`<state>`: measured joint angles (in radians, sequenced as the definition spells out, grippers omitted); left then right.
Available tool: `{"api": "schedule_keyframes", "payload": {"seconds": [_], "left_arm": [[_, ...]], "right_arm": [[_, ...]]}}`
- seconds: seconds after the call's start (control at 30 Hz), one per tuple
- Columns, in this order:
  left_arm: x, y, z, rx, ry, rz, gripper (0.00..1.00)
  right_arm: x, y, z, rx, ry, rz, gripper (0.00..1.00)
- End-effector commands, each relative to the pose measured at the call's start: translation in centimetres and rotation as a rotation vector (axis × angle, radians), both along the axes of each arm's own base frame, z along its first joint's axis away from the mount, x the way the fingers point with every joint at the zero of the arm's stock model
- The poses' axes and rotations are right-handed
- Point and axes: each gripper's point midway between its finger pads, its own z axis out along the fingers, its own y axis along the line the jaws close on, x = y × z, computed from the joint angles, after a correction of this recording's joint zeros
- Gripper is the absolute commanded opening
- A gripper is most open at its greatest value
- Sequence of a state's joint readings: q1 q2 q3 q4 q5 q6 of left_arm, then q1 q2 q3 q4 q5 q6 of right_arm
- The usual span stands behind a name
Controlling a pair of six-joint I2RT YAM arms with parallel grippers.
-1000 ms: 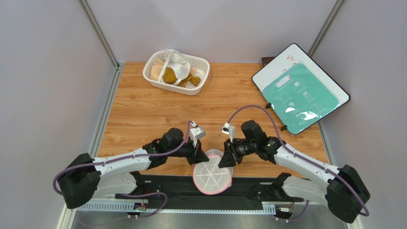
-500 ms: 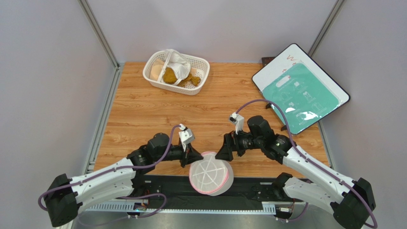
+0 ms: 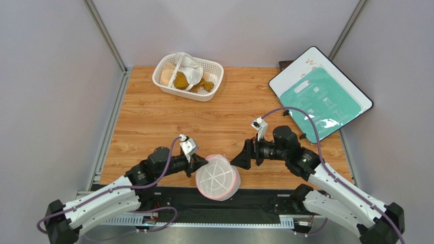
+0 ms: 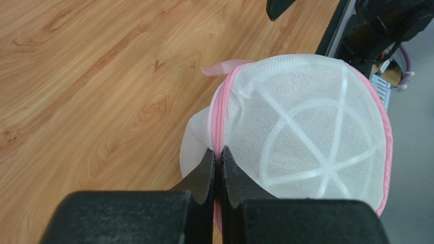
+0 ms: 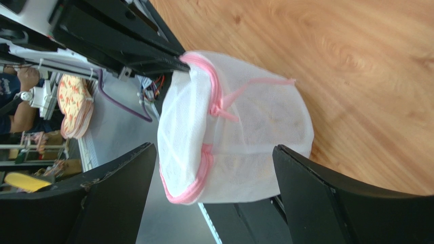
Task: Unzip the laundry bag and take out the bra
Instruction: Adjust the laundry bag at the center of the board.
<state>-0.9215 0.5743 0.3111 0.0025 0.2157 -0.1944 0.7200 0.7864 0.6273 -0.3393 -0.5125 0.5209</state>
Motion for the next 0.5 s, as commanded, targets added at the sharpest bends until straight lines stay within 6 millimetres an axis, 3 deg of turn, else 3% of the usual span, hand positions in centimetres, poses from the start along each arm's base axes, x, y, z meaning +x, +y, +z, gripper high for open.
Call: {"api": "schedule_keyframes", "payload": {"seconds": [0.0, 0.17, 0.33, 0.43, 0.47], "left_arm": [[1.1, 0.5, 0.1, 0.042, -0.05, 0.048, 0.0], [1.2, 0.4, 0.0, 0.045, -0.054, 0.052, 0.0], [1.3, 0.4, 0.0, 0.046, -0.06, 0.06, 0.0], [1.3, 0.1, 0.7, 0.004, -0.077, 0.058, 0.0], [1.2, 0.2, 0.4, 0.003, -0.074, 0.059, 0.0]], "right_arm": [[-0.9, 1.3, 0.1, 0.094, 0.043, 0.059, 0.91], [-1.5, 1.7, -2.2, 0.092, 0.115, 0.065, 0.9], [-2.2, 3.1, -2.0, 0.151, 0.114, 0.108, 0.86], [-2.4, 3.6, -2.5, 0.154, 0.127, 0.113, 0.72], [-2.3, 3.8, -2.6, 0.155, 0.138, 0.108, 0.61]]}}
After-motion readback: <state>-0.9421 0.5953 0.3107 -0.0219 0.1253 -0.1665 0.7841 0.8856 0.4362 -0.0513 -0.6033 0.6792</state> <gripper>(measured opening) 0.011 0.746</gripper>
